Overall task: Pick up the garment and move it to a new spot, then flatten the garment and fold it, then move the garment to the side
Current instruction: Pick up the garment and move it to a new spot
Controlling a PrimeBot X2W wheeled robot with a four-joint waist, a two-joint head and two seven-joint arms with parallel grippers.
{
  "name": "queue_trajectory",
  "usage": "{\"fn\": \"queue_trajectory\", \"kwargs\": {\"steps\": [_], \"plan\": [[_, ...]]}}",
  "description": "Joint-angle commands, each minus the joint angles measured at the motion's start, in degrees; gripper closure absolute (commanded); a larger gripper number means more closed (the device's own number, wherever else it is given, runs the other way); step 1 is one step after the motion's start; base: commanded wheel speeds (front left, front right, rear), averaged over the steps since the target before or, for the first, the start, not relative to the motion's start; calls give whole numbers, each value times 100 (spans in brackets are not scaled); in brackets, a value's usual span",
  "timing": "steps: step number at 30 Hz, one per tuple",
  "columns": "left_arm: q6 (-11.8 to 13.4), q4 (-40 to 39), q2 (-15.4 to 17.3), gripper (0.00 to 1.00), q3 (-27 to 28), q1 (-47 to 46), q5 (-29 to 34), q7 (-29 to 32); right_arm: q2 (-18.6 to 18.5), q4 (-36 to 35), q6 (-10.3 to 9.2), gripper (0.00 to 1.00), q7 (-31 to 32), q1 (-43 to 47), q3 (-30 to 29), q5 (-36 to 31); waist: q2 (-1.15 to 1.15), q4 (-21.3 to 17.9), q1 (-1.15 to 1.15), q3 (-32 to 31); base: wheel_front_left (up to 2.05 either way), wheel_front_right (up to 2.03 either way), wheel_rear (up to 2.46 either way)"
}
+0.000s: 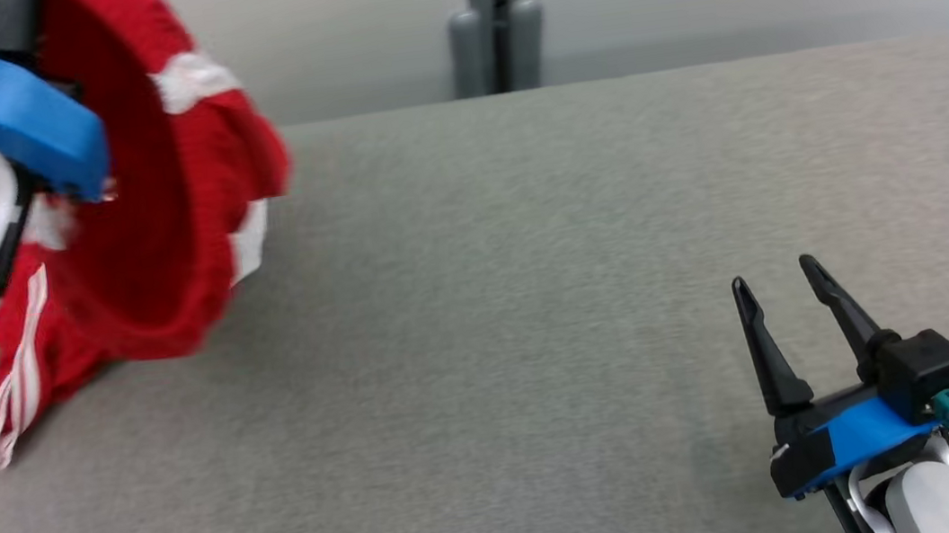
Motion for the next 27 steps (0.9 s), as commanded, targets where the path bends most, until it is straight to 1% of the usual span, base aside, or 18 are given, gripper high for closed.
{"fn": "queue_trajectory", "kwargs": {"steps": [1, 4, 7, 9, 12, 15, 21, 26, 27], "plan": [[-24, -126, -78, 100, -74, -61, -48, 28, -22, 33, 1, 0, -4, 74, 14, 32, 0, -461, 2, -388, 0, 0, 0], [-43, -589, -284, 100, -354, -200, -238, 81, -21, 16, 1, 0, -3, 51, -16, 131, 0, -710, 2, -409, 0, 0, 0], [-45, -876, -564, 100, -670, -229, -434, 19, -21, -16, 1, 0, -4, 1, -85, 195, 0, -888, 2, -324, 0, 0, 0], [-31, -957, -738, 100, -946, -130, -642, -23, -21, -36, 1, 0, -3, -26, -175, 222, 0, -981, 2, -246, 0, 0, 0], [-32, -842, -824, 100, -1287, 176, -891, -180, -20, -86, 1, 0, -4, -33, -357, 199, 0, -1098, 2, -127, 0, 0, 0], [-32, -479, -875, 100, -1469, 667, -1068, -499, -20, -143, 1, 0, -3, 36, -545, 168, 0, -1177, 2, -21, 0, 0, 0], [-26, 793, -953, 100, -1630, 1750, -1296, -1301, -20, -223, 1, 0, -4, 144, -805, 124, 0, -1233, 2, 207, 0, 0, 0], [-28, 1776, -1022, 100, -1728, 2119, -1312, -1727, -20, -271, 1, 0, -4, 100, -849, 147, 0, -1171, 2, 384, 0, 0, 0], [-26, 1924, -1060, 92, -1708, 2128, -1320, -1796, -20, -274, 1, 0, -3, 80, -838, 149, 0, -1142, 2, 415, 0, 0, 0]]}}
